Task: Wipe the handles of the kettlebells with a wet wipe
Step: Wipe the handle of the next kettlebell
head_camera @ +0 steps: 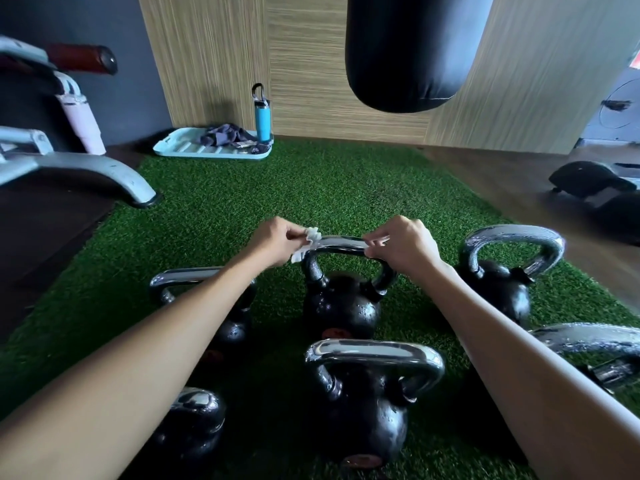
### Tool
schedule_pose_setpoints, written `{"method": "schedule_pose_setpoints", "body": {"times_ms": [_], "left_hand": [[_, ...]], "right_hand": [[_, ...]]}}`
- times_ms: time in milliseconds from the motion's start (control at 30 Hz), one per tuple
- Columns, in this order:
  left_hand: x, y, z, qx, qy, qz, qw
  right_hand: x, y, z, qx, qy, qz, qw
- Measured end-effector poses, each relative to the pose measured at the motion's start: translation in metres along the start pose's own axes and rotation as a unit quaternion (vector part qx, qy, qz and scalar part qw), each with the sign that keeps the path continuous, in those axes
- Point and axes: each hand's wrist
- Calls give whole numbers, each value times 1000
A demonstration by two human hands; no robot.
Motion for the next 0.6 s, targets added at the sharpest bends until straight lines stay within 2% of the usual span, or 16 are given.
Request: {"method": "schedule_pose_setpoints", "body": {"times_ms": [167, 267, 333, 500, 600], "left_hand": [[31, -18, 15, -137, 68, 135, 979], [32, -11, 15, -102, 114, 162, 975], [34, -10, 16, -120, 124, 184, 968], [57, -24, 30, -283, 106, 291, 908], [64, -22, 35, -313, 148, 378, 859]], "right_hand": [[1, 2, -3, -2, -6, 1, 1000], [2, 5, -4, -6, -1, -7, 1000], [3, 6, -5, -8, -1, -9, 1000], [4, 8, -6, -12, 3, -8, 1000], [3, 8, -6, -17, 1, -7, 1000]]}}
Point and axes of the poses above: each hand's wrist, its own z-axis away from the middle knuckle, its own x-axis out of the palm, y = z × x, and after that the axes turned 9 degrees about y, right-handed
